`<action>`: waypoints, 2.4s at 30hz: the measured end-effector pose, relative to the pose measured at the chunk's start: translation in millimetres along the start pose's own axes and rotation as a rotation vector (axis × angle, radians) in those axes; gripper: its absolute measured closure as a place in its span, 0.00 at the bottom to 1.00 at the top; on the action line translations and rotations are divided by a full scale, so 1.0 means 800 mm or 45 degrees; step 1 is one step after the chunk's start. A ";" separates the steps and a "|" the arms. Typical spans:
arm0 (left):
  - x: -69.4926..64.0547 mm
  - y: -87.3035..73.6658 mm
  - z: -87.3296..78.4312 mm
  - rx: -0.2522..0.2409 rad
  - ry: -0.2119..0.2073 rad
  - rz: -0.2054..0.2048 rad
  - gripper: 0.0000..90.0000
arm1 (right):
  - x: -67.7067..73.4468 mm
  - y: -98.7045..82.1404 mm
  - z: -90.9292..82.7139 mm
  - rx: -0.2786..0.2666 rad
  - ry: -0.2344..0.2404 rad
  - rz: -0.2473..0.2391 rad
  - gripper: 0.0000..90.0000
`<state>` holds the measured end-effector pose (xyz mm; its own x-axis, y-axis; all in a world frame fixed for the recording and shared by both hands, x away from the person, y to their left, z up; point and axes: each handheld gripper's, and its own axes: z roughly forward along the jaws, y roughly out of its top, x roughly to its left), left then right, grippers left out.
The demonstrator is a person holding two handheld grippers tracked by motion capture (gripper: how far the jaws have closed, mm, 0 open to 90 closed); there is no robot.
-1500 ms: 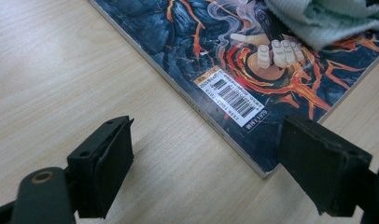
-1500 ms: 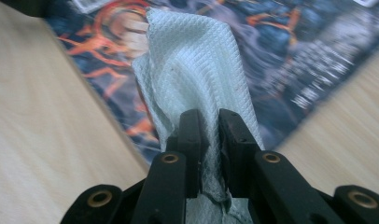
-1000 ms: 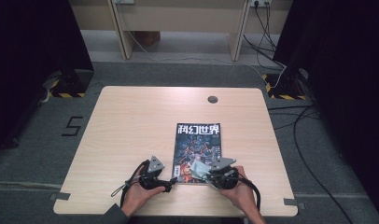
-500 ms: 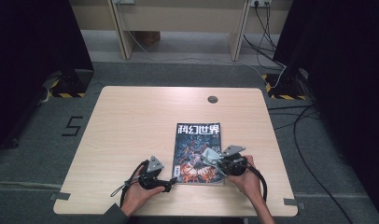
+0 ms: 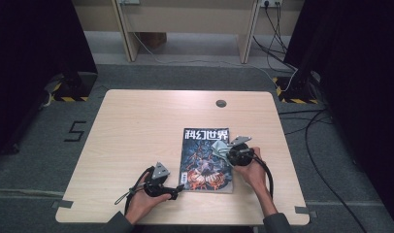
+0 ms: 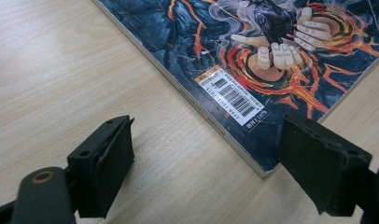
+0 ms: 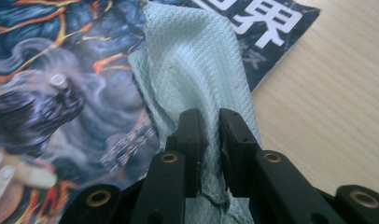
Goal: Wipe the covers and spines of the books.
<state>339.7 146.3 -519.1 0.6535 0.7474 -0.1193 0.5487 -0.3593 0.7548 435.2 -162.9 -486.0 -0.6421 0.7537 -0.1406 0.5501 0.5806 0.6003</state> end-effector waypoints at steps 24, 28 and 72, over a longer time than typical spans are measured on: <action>0.002 -0.003 0.000 -0.021 -0.014 0.011 0.18 | -0.045 0.062 0.053 0.078 -0.155 0.078 0.89; 0.002 -0.003 0.000 -0.021 -0.013 0.011 0.18 | -0.039 0.071 0.055 0.119 -0.201 0.017 0.89; 0.001 -0.004 0.000 -0.029 -0.008 0.005 0.19 | 0.045 0.134 0.096 0.023 -0.018 -0.155 0.89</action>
<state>338.8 148.0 -521.6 0.6588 0.7427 -0.1202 0.5343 -0.3494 0.7697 512.1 -49.7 -487.0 -0.6970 0.6816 -0.2228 0.4781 0.6733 0.5640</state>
